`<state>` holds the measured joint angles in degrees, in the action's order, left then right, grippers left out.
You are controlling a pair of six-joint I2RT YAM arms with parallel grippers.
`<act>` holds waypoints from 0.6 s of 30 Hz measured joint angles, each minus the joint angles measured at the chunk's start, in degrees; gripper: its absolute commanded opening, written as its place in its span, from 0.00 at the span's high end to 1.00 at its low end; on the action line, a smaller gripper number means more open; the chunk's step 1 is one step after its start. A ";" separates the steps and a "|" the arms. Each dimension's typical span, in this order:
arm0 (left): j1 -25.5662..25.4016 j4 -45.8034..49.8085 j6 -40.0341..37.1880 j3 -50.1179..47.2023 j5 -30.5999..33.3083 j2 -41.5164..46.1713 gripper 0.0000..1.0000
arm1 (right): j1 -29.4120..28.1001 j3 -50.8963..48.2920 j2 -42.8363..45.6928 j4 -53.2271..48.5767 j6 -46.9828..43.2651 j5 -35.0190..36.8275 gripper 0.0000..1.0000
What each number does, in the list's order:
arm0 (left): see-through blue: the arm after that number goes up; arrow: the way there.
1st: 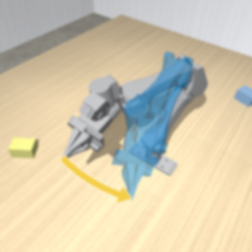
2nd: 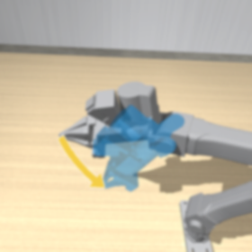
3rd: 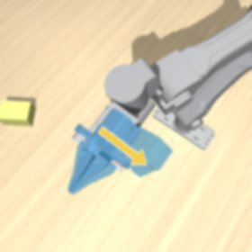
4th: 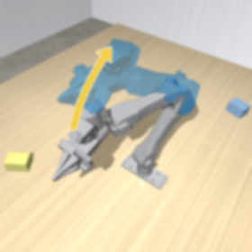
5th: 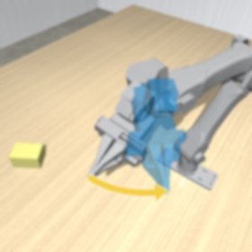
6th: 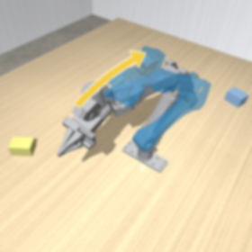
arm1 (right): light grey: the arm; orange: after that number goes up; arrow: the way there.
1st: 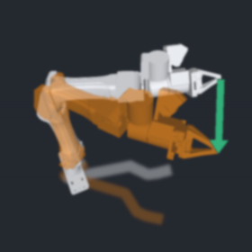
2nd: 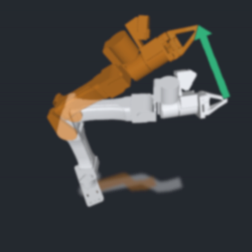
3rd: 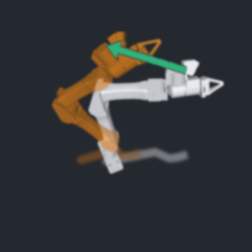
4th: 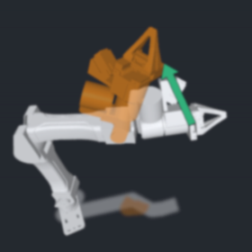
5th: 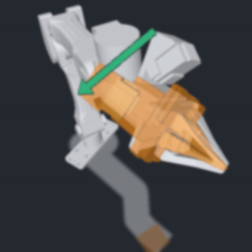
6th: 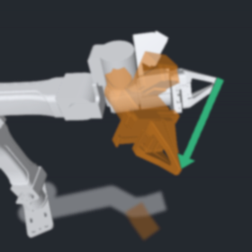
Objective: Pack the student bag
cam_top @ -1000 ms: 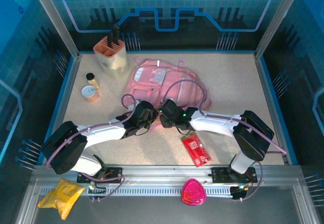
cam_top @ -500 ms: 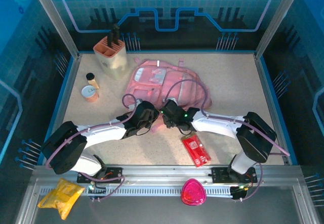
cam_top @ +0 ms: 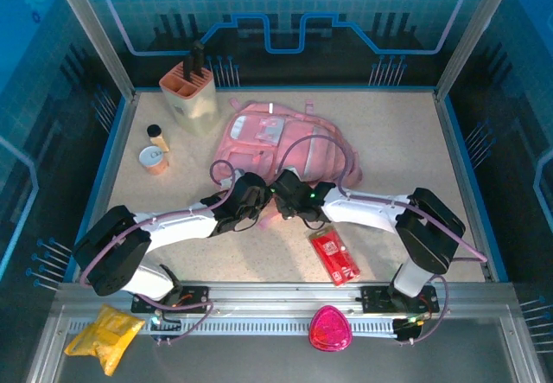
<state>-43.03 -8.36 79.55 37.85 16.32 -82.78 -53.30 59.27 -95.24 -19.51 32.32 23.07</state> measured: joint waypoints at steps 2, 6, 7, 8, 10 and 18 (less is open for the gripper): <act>-0.02 0.31 -0.04 0.00 0.46 0.00 1.00 | 0.00 0.48 -0.66 -0.07 -0.42 0.02 0.88; 0.02 0.72 -0.39 0.04 1.05 0.00 1.00 | -0.02 0.46 -0.76 0.15 -1.31 0.04 0.94; 0.13 0.85 -0.48 0.07 1.14 0.00 1.00 | -0.02 0.39 -0.76 0.24 -1.49 0.02 0.97; 0.31 1.01 -0.63 0.07 1.07 0.00 1.00 | -0.02 0.26 -0.66 0.33 -1.60 -0.04 0.99; 1.03 1.49 -1.42 0.24 0.70 0.00 1.00 | -0.02 -0.24 0.02 0.74 -1.97 -0.28 1.00; 8.17 3.52 -5.03 0.72 -4.24 0.46 1.00 | 3.06 -4.81 7.10 1.20 -3.23 -4.11 1.00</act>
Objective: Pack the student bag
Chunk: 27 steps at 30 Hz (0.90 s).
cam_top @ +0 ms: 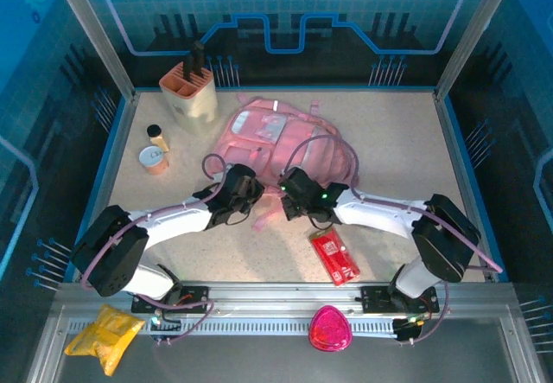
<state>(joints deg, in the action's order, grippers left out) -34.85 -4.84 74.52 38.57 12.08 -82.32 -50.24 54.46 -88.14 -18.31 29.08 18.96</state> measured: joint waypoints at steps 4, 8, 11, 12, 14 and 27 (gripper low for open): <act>5.31 2.14 -2.82 0.68 -0.57 0.00 1.00 | 3.17 -3.50 4.94 -1.07 -1.25 -0.46 1.00; 9.11 4.22 -5.77 2.56 -2.08 -0.31 1.00 | 4.63 -4.50 6.49 -2.54 -2.47 -1.38 1.00; 10.82 4.59 -7.21 3.41 -3.13 -1.29 1.00 | 4.94 -4.50 5.79 -2.56 -3.34 -3.15 1.00; 11.06 4.61 -7.45 3.41 -3.21 -1.57 1.00 | 4.92 -4.48 5.16 -2.47 -3.65 -3.93 1.00; 11.19 4.61 -7.67 3.41 -3.43 -2.19 1.00 | 4.94 -4.00 3.26 -2.51 -3.74 -4.79 0.96; 11.21 4.52 -8.52 3.41 -4.44 -2.82 1.00 | 4.94 -2.69 -1.97 -0.26 -4.79 -4.81 0.82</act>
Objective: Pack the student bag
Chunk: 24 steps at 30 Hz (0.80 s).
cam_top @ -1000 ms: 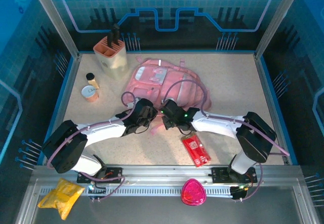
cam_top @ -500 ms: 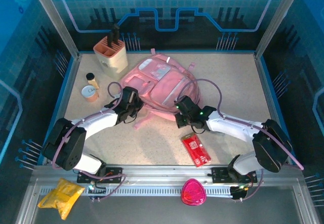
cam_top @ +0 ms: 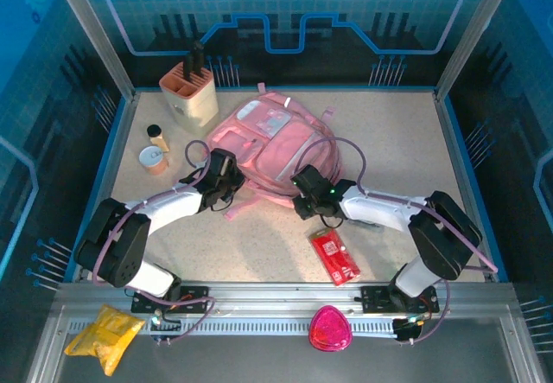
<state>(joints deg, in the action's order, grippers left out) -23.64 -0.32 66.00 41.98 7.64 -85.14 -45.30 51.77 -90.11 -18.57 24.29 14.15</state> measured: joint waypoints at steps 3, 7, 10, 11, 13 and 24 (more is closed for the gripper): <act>-0.07 0.02 -0.02 0.00 0.00 0.00 1.00 | 0.00 0.00 -0.33 0.50 -0.20 0.85 0.89; -0.04 0.11 -0.44 0.02 0.02 0.00 1.00 | 0.00 0.00 -0.13 0.59 -0.70 2.14 1.00; 0.24 1.29 -1.57 0.87 -0.02 0.00 1.00 | 0.02 -0.17 1.64 -0.11 -0.81 3.30 1.00; 0.35 1.75 -1.88 1.33 -0.09 0.00 1.00 | 0.04 -0.35 2.47 -0.35 -0.83 3.45 1.00; 0.98 2.75 -2.82 2.40 -1.22 0.00 1.00 | 0.28 -1.42 5.31 -0.50 -0.83 3.67 1.00; 4.96 4.33 -5.99 6.40 -7.72 -3.41 1.00 | 1.68 -2.71 11.43 -4.26 -1.60 2.78 1.00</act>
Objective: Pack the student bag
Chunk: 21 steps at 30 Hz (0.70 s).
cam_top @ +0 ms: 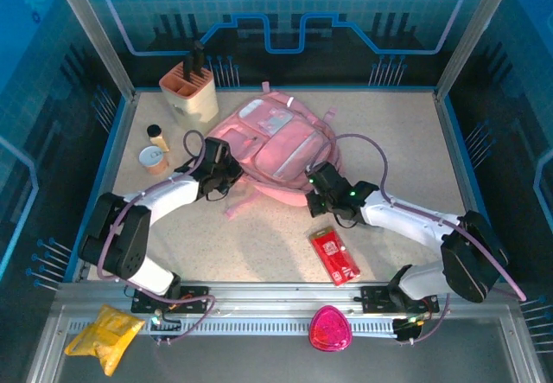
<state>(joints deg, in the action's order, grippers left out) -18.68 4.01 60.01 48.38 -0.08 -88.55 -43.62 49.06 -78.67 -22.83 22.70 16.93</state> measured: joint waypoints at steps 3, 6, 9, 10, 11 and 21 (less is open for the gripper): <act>-0.02 1.64 -0.39 4.07 -0.04 -3.41 1.00 | -1.42 2.51 -0.42 -1.53 -0.15 -0.74 1.00; -0.02 3.72 -1.25 9.53 -0.17 -6.69 0.96 | -1.79 2.99 -0.48 -1.66 -0.28 -1.86 1.00; -0.02 4.59 -3.06 12.85 -0.48 -8.04 0.82 | -1.77 2.89 -0.96 -1.66 -0.26 -2.56 1.00; -0.02 4.85 -3.65 13.38 -0.50 -8.04 0.78 | -1.77 2.62 -0.98 -1.51 -0.26 -2.91 1.00; -0.02 4.96 -4.13 13.64 -0.70 -8.02 0.74 | -1.77 2.38 -0.98 -1.31 -0.24 -3.34 1.00; -0.24 6.08 -5.62 4.48 -3.50 4.26 0.43 | -2.19 2.97 -4.42 0.81 -0.28 -6.10 1.00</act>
<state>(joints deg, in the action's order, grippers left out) -18.92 10.09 54.39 52.86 -3.57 -84.29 -45.80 52.03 -83.09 -22.02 22.41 10.83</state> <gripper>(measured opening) 0.530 0.038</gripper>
